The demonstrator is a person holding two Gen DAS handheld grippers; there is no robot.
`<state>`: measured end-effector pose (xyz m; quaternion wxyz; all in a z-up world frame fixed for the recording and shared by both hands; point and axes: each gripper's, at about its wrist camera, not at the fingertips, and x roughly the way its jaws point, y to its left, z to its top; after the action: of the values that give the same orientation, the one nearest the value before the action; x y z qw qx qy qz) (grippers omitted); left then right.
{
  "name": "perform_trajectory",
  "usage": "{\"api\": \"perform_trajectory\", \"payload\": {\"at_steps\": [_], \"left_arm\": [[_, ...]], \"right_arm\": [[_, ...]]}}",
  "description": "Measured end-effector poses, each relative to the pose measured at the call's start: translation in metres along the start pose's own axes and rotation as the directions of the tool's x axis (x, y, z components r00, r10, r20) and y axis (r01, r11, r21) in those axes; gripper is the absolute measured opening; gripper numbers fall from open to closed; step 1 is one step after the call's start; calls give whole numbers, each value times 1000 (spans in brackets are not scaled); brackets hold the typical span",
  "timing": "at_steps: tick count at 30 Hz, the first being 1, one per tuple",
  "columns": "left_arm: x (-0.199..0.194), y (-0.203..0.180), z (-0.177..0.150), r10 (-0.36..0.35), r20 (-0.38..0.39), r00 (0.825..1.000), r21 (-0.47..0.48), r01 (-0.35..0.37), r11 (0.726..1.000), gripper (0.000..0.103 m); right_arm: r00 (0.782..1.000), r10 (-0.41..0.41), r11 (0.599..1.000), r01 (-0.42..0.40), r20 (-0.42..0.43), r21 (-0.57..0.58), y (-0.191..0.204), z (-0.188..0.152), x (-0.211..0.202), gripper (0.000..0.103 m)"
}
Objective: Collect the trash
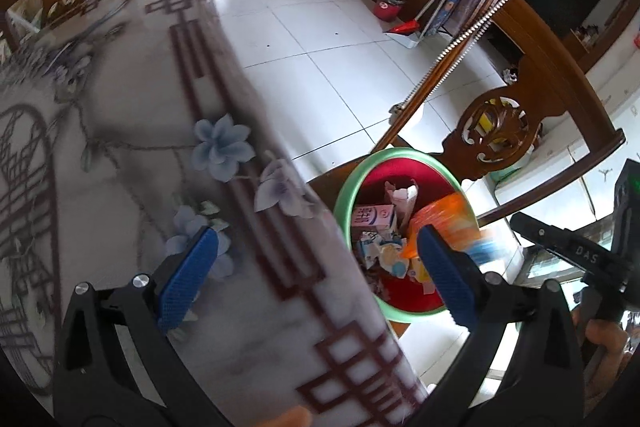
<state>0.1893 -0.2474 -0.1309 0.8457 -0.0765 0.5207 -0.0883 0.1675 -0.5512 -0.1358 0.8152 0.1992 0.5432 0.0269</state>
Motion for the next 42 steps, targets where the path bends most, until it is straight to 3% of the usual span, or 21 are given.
{"api": "perform_trajectory", "payload": {"at_steps": [6,11,13,16,18,20,23,25,26,28,33,37,39,42], "left_arm": [[-21,23,-6,33,38,999,-18,-32,999,97],[-56,44,-11,44,141,989,-33,-39,999,98],[-77,53,-11,36,201,979,-44,-27,999,98],[-108,63,-12,28,296,955,-52,-14,999,98],[-134,69,-14,35,385,922,-50,-17,999,98],[-160,74,-18,53,472,880,-42,-38,998,98],[-199,84,-27,93,596,798,-43,-84,996,98],[-216,88,-31,120,644,756,-53,-112,992,98],[-226,90,-35,139,674,726,-59,-134,989,98],[-240,94,-40,141,700,700,-48,-151,987,98],[-255,106,-47,81,701,708,3,-116,993,98],[-260,118,-53,107,697,709,-24,-126,992,98],[-260,127,-54,118,684,720,-61,-105,993,98],[-264,138,-59,157,684,712,-116,-106,988,98]], "right_arm": [[999,-22,1000,22,23,-12,15,-5,2,72],[992,-18,995,30,123,-100,55,-18,-17,77],[980,-17,989,45,198,-140,77,-24,-32,81],[923,-12,976,94,384,-196,113,-40,-67,96],[855,18,967,117,518,-228,137,-55,-93,96],[799,56,959,124,599,-255,158,-67,-113,96],[751,113,950,110,651,-292,187,-81,-131,96],[706,148,949,96,693,-300,198,-94,-138,96],[698,148,950,97,701,-297,206,-99,-138,96],[706,144,949,100,694,-299,212,-104,-136,96],[718,99,956,123,689,-266,227,-123,-127,96],[720,63,962,141,691,-235,234,-137,-124,96],[726,48,959,159,686,-234,238,-141,-122,96],[725,39,954,179,688,-242,243,-148,-122,96]]}}
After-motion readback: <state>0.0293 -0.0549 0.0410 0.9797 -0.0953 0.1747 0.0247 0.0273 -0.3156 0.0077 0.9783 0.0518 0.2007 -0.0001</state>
